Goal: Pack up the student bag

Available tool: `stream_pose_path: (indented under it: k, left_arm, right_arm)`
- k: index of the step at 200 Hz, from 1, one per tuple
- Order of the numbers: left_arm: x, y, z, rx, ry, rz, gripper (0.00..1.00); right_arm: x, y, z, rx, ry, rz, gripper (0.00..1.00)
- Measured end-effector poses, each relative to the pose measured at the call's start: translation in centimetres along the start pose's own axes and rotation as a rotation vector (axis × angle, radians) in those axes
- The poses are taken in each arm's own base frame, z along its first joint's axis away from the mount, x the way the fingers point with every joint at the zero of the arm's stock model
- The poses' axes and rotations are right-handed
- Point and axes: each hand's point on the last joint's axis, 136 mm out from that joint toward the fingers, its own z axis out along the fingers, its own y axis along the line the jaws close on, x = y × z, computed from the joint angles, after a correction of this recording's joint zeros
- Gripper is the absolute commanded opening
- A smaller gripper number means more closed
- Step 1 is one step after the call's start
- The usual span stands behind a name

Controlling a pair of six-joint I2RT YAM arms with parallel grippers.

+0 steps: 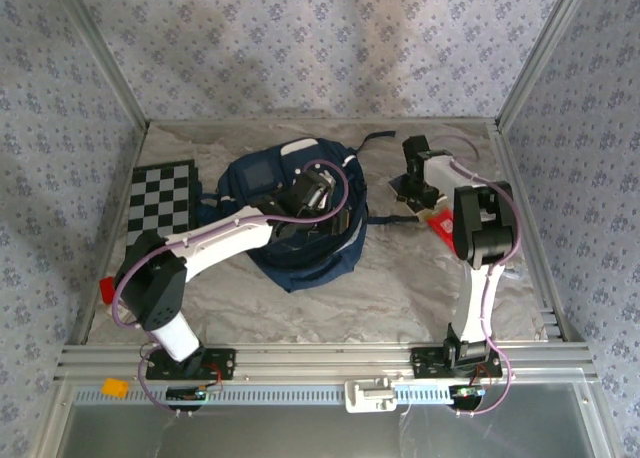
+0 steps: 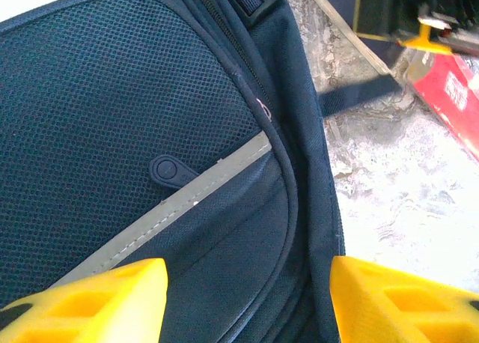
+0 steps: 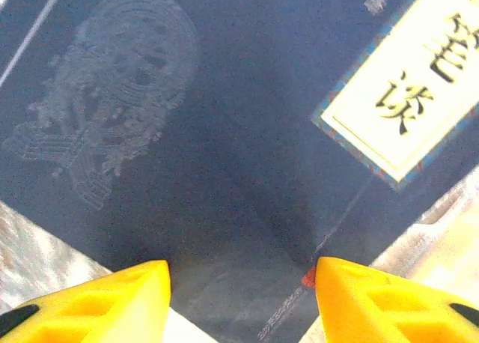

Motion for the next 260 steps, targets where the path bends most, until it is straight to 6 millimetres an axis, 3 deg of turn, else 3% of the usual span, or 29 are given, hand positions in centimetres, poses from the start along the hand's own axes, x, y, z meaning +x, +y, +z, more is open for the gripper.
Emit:
stream_pose_path:
  k: [41, 58, 84, 115, 140, 163, 183, 219, 260]
  left_arm:
    - [0.1, 0.0, -0.3, -0.019, -0.008, -0.042, 0.59]
    - [0.1, -0.6, -0.6, -0.009, -0.016, -0.048, 0.59]
    - [-0.2, -2.5, -1.2, 0.020, -0.034, -0.052, 0.58]
    - [-1.0, -5.3, -1.5, 0.064, -0.066, -0.049, 0.58]
    - [-1.1, -6.5, -0.8, 0.077, -0.067, -0.053, 0.58]
    - [-0.6, -6.3, 0.3, 0.063, -0.053, -0.055, 0.58]
    - [-0.6, -6.3, 1.3, 0.054, -0.042, -0.055, 0.58]
    - [-1.3, -7.2, 2.3, 0.058, -0.039, -0.084, 0.58]
    - [-2.1, -9.0, 3.7, 0.082, -0.029, -0.135, 0.58]
  right_arm:
    - [6.2, -2.8, -1.8, 0.010, 0.064, -0.024, 0.53]
    - [7.6, -3.3, -2.6, 0.008, 0.091, -0.030, 0.55]
    - [6.9, -3.0, -3.5, -0.020, 0.071, -0.025, 0.57]
    - [4.4, -1.5, -4.1, -0.069, 0.030, -0.014, 0.59]
    - [1.6, 0.2, -3.2, -0.096, -0.008, -0.007, 0.60]
    - [0.9, 0.7, -1.7, -0.093, 0.007, -0.004, 0.61]
    - [1.2, 0.5, -0.4, -0.079, 0.029, -0.001, 0.61]
    - [1.8, 0.0, -0.5, -0.081, 0.005, 0.011, 0.62]
    - [7.3, -3.1, -1.7, -0.053, 0.044, 0.023, 0.62]
